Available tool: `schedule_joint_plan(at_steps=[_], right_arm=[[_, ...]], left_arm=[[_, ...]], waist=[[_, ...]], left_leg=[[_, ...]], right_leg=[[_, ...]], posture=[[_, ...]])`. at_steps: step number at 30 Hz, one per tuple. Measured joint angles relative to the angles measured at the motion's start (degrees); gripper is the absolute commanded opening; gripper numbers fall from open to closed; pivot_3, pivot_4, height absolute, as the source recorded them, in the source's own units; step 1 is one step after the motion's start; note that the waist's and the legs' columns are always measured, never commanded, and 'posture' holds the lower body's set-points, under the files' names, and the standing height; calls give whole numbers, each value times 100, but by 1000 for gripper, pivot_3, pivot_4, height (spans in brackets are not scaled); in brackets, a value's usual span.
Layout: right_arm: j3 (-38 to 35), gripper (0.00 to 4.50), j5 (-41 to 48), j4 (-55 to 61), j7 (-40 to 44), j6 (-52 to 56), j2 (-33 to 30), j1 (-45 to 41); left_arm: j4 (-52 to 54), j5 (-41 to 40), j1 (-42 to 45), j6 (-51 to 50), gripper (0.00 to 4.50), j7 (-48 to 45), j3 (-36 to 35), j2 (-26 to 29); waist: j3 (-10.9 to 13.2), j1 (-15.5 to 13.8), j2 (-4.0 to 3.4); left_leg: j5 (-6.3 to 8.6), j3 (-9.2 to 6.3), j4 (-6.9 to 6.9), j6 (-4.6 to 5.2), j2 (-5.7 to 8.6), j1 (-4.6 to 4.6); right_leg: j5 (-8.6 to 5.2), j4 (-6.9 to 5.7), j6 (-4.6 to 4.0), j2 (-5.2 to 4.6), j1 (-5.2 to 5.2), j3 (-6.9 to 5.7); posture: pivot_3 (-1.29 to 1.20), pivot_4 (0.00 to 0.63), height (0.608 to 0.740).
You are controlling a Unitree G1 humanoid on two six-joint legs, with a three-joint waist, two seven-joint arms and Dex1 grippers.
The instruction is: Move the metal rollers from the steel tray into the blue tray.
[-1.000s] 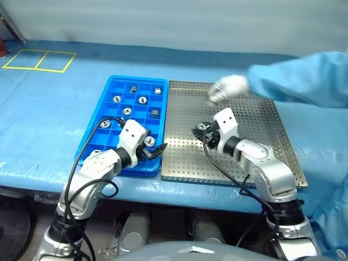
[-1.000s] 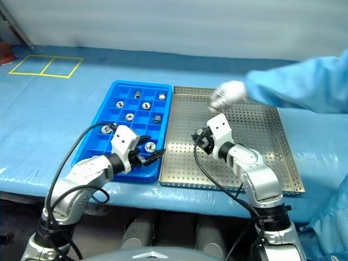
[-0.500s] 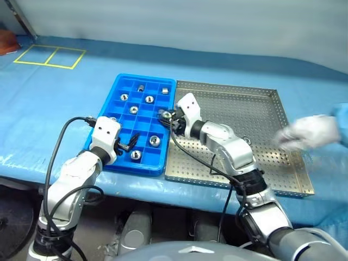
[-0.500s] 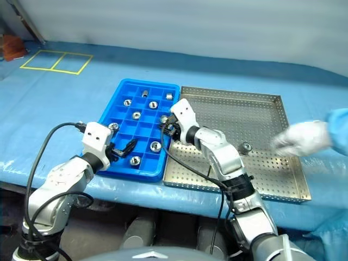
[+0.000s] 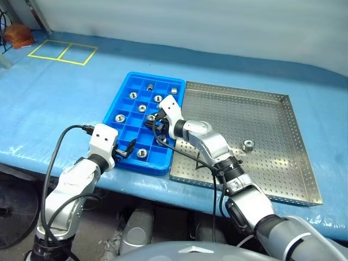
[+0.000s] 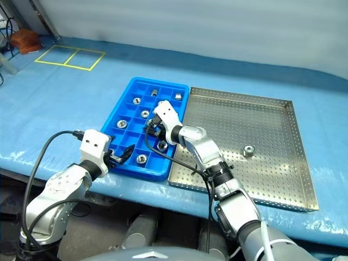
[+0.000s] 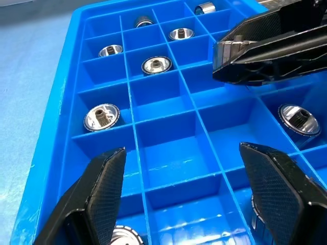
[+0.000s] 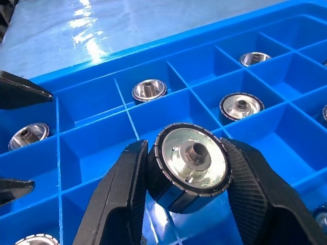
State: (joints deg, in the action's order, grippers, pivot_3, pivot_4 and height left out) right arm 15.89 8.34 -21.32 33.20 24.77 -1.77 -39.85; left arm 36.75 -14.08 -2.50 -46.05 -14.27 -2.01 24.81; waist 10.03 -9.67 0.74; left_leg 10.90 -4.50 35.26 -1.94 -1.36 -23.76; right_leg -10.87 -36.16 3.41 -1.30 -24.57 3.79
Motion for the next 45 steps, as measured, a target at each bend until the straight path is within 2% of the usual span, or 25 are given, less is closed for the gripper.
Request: schedule_joint_plan(at_steps=[4, 6, 10, 15, 19, 24, 28, 35, 41, 45], right_arm=[[-27, 1864, -55, -378, 27, -155, 58, -141], [-39, 2584, -125, -513, 49, -236, 55, -212], [-46, 3738, -224, -556, 37, -437, 51, -210], [-126, 3738, -248, -384, 0, -630, 16, -112], [-293, 3738, -125, 602, 38, -532, -237, 339], [-574, 3738, 78, 2286, 94, -62, -949, 1035], [-966, 3738, 66, 3198, -86, 412, -1653, 1669], [-1427, 3738, -7, 4344, -236, 1139, -2656, 2941], [-1929, 3738, -30, 5146, -481, 1533, -2969, 3633], [-2100, 3738, -145, 5570, -699, 1811, -3051, 4066]], left_arm=[[0, -5, -1, 0, 3895, -2, 12, -3], [0, -4, 2, 0, 3895, -7, 35, -3], [0, -4, 3, 2, 3895, -31, 42, -3], [0, -7, 20, 3, 3895, -80, 62, -5], [-2, -57, 241, 8, 3895, -120, 138, -108], [-104, -110, 941, 31, 3895, -309, 373, -199], [-603, -83, 1610, 147, 3895, -532, 751, -241], [-1760, 13, 2692, 727, 3895, -1270, 1650, -585], [-3029, 92, 3416, 1262, 3895, -1956, 2257, -1037], [-4156, 191, 3971, 1733, 3895, -2285, 2412, -1631]], waist=[[0, -36, 0], [0, -67, 0], [0, -97, 0], [0, -103, 0], [0, -174, -1], [0, -252, 0], [0, -194, 0], [0, 124, 0], [0, 624, 1], [-1, 857, -2]], left_leg=[[-1, 0, -2, -3, -3, 2], [-2, 0, -4, -4, -3, 3], [-1, 1, -5, -5, -3, 1], [-2, 0, -7, -6, -3, 1], [-2, -1, -6, -6, -3, -3], [-3, -1, 1, -10, -2, -5], [-3, 3, 4, -10, 0, -8], [0, 2, 14, -4, 2, -21], [7, 5, 46, 7, 3, -23], [10, 4, 63, 13, 5, -26]], right_leg=[[0, 0, -1, 4, -1, 0], [-1, 0, -1, 4, -1, 0], [-1, 2, -2, 4, -2, 0], [-2, 2, -3, 4, -3, 0], [-2, 5, -3, 3, -3, -1], [-1, 10, -1, 2, 2, -3], [0, 12, 1, -2, 2, -1], [0, 21, 3, -4, 1, 2], [7, 16, 14, -5, 9, 6], [11, 12, 22, -5, 12, 7]], posture=[[465, 150, 740], [463, 150, 740], [459, 150, 740], [455, 150, 740], [431, 150, 740], [360, 150, 740], [285, 150, 740], [149, 150, 740], [54, 150, 740], [2, 150, 740]])
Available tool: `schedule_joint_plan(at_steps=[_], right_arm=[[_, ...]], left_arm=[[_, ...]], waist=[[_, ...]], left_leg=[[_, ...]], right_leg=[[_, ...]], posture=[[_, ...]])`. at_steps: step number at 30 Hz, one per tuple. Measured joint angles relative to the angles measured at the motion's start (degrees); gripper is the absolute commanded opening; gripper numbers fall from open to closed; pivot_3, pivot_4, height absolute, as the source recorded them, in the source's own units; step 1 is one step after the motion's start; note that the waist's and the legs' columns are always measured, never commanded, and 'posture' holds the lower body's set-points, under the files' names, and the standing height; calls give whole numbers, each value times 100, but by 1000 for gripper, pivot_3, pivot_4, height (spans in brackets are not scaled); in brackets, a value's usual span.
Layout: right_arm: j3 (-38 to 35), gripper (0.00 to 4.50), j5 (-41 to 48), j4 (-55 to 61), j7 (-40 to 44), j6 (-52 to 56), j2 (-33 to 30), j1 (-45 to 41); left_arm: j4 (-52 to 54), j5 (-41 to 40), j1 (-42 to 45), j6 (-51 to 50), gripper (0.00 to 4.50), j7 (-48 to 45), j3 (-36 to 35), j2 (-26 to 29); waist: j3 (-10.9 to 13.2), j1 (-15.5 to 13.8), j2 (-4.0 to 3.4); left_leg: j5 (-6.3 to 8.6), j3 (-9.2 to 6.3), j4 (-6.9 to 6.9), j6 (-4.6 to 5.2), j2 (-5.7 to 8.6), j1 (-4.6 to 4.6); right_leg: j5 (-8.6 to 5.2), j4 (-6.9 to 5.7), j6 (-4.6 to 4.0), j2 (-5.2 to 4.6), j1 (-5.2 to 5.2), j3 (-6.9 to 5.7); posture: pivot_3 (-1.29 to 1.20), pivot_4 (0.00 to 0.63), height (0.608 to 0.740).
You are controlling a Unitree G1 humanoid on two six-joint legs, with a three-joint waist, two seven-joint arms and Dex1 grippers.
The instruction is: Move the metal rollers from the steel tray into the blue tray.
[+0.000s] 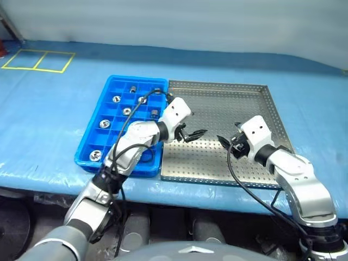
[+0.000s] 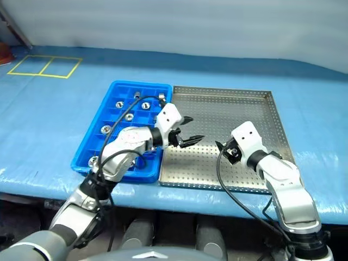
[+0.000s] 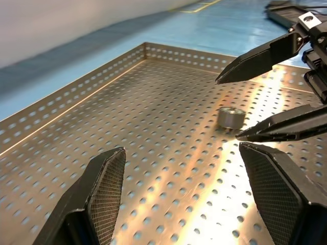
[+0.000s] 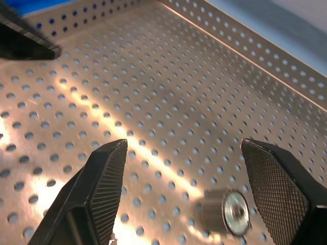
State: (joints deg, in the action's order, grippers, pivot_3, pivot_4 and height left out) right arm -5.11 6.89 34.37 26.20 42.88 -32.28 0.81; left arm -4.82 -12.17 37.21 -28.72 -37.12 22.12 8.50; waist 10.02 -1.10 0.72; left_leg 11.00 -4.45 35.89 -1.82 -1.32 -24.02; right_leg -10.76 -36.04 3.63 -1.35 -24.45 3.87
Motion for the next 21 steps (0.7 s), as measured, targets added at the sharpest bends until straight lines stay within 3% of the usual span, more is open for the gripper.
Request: schedule_joint_plan(at_steps=[10, 21], right_arm=[[-258, 3738, -74, 821, -242, 467, -83, 550], [-309, 3738, 271, 1346, 7, 594, -86, 1098]], left_arm=[[-3350, 612, 1123, 1386, 3895, -170, 42, -1243], [-5519, 1237, 1913, 2492, 3895, 68, -134, -1567]], waist=[[0, 371, 0], [0, 658, 1]], left_leg=[[8, 3, 8, 13, 10, -6], [9, 6, 10, 15, 11, -3]], right_leg=[[3, 2, 9, -4, -2, 12], [7, 1, 18, -4, -2, 20]], posture=[[-121, 150, 740], [-185, 150, 740]])
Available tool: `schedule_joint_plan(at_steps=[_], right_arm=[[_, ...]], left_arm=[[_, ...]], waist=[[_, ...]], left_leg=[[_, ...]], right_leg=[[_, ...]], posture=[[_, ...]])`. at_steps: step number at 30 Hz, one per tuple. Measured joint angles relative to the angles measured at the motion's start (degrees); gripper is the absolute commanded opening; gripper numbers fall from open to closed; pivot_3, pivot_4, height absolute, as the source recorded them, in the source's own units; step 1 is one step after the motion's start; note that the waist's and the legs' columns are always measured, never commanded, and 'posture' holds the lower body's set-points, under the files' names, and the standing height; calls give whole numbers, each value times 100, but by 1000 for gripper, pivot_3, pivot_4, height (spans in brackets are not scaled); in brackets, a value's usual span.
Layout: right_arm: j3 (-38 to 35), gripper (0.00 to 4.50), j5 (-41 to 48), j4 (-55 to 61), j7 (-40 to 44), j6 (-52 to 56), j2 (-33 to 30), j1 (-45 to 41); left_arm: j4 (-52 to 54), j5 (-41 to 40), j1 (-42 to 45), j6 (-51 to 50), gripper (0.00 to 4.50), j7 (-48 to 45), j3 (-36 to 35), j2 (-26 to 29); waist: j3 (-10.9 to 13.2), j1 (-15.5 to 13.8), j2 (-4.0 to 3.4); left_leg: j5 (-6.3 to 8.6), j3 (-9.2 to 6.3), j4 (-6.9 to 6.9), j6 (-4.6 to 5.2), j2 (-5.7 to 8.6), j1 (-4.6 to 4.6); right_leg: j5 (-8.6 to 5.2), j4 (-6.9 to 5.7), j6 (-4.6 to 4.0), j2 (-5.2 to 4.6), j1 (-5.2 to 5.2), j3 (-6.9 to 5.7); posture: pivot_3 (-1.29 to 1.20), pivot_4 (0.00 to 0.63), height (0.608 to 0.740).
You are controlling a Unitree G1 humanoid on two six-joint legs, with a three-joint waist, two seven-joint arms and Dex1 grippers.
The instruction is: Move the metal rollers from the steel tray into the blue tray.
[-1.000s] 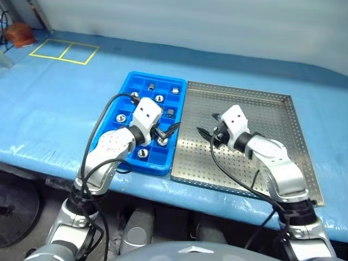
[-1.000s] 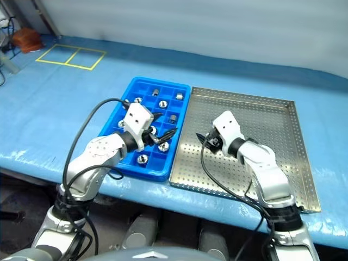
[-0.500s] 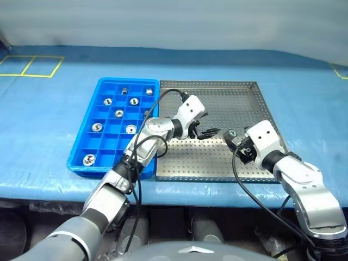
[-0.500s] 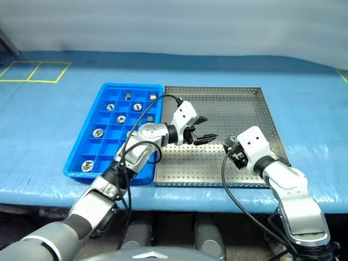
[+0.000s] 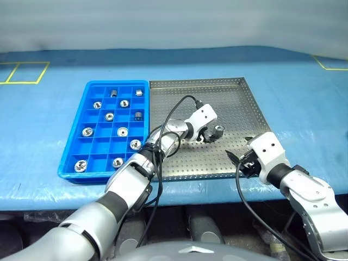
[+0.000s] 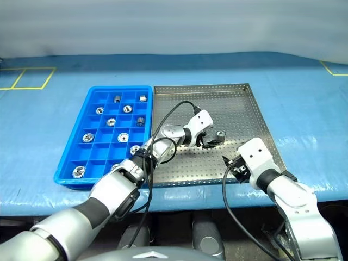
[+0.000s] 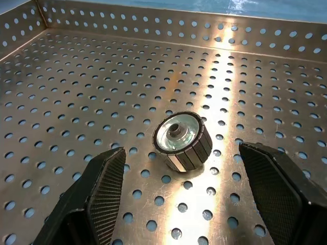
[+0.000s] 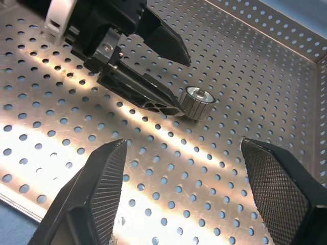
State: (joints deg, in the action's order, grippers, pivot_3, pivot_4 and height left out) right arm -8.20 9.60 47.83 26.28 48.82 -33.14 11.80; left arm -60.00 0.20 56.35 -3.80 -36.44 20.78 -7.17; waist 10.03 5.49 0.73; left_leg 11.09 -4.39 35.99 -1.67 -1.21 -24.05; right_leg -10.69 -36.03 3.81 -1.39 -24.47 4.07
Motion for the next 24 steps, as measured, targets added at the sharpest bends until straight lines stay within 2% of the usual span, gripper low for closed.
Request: schedule_joint_plan(at_steps=[7, 24], right_arm=[[148, 3738, 5, -2, -50, -84, 89, 46], [163, 3738, -27, -15, -248, -143, 92, 192]], left_arm=[[-577, 204, 120, 259, 3895, 7, -127, -25], [-985, 341, 413, 320, 3895, -1, -382, -80]], waist=[[0, 140, 0], [0, 586, 0]], left_leg=[[0, 1, -3, 0, 1, -1], [0, 8, -3, 0, 3, 3]], right_leg=[[1, 0, 2, 0, -1, 4], [5, -1, 10, 0, 0, 15]], posture=[[-217, 150, 740], [-284, 150, 740]])
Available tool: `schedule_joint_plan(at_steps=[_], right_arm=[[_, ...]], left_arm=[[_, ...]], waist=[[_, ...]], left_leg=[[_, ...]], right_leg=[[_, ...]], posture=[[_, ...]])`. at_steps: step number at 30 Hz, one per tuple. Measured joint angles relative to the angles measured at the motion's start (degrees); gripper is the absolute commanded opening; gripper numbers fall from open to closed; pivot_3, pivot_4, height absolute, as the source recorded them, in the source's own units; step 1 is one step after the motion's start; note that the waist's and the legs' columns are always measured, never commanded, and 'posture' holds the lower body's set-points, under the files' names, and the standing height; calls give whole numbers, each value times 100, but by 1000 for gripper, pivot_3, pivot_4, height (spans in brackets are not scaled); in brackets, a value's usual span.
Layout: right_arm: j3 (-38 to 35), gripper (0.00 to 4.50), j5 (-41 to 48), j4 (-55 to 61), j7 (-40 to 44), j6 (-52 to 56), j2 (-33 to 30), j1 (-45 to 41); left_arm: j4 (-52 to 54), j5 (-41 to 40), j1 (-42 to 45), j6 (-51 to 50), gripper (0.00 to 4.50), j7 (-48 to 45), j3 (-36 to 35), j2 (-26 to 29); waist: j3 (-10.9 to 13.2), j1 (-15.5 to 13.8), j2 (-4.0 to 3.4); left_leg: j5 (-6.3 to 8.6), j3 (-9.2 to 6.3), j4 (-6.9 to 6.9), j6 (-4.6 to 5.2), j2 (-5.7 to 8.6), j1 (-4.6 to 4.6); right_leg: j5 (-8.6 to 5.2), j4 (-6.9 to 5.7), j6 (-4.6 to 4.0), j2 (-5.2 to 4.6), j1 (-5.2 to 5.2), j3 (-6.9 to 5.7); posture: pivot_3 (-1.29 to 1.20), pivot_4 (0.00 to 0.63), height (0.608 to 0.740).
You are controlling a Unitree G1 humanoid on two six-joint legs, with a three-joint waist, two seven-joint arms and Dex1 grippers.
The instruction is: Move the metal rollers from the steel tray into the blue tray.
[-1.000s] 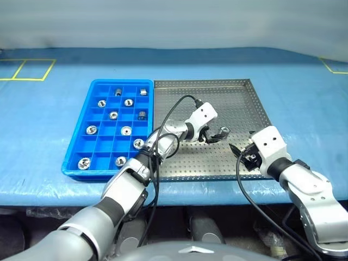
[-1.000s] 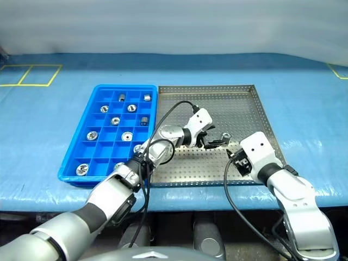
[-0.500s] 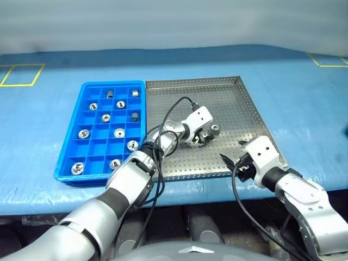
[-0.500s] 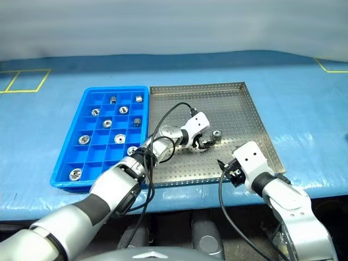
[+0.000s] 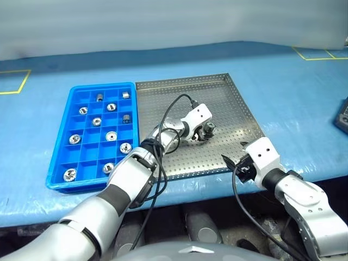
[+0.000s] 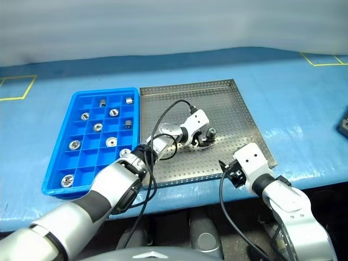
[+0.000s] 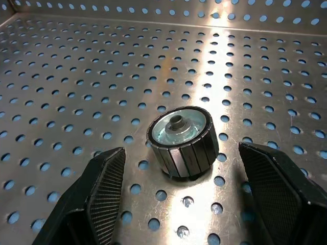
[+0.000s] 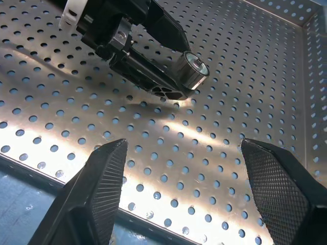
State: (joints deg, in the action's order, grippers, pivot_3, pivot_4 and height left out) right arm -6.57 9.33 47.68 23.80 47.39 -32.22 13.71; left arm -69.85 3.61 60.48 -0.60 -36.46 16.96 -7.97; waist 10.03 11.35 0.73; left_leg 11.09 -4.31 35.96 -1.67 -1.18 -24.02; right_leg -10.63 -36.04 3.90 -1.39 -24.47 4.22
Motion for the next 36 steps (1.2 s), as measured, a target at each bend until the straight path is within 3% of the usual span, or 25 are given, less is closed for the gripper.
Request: schedule_joint_plan(at_steps=[1, 4, 9, 26, 31, 36], right_arm=[[0, 3738, 0, 0, -4, -3, 0, 9], [0, 3774, 1, 1, -21, -66, 1, 23], [-1, 3774, 1, 0, -39, -77, 17, 58], [231, 3774, 96, -294, 61, -367, 102, -339], [461, 3774, 287, -597, 285, -662, 187, -715], [830, 3774, 330, -1078, 507, -906, 252, -1197]], left_arm=[[-1, 12, 4, 0, 3895, 1, -2, -1], [-4, 30, 15, 2, 3271, 12, -9, -6], [-4, 34, 31, 20, 1735, 16, -70, -11], [223, 22, 53, 69, 1735, -176, -222, 5], [1739, -27, -261, -87, 1735, -427, -291, 224], [4592, 8, -1829, -1195, 1735, -485, -314, 1308]], waist=[[0, 34, 0], [0, 158, 0], [0, 318, 0], [2, 445, 3], [0, 272, 0], [1, 61, 0]], left_leg=[[0, 0, 0, 0, 0, 1], [0, 1, 0, 0, 0, 2], [0, 1, -3, 0, 0, 3], [0, 2, -10, 1, 2, 16], [-1, 7, -21, 3, 1, 29], [-4, 28, -33, 6, -9, 55]], right_leg=[[0, 0, 0, 0, 0, 0], [0, 0, 1, 0, 1, 2], [0, 0, 1, -1, 2, 2], [0, -1, 3, -2, 11, 6], [1, -6, 3, 1, 12, 16], [2, -76, 7, 22, -10, 53]], posture=[[-287, 150, 740], [-292, 150, 740], [-292, 150, 740], [-158, 150, 740], [-52, 150, 740], [47, 150, 740]])
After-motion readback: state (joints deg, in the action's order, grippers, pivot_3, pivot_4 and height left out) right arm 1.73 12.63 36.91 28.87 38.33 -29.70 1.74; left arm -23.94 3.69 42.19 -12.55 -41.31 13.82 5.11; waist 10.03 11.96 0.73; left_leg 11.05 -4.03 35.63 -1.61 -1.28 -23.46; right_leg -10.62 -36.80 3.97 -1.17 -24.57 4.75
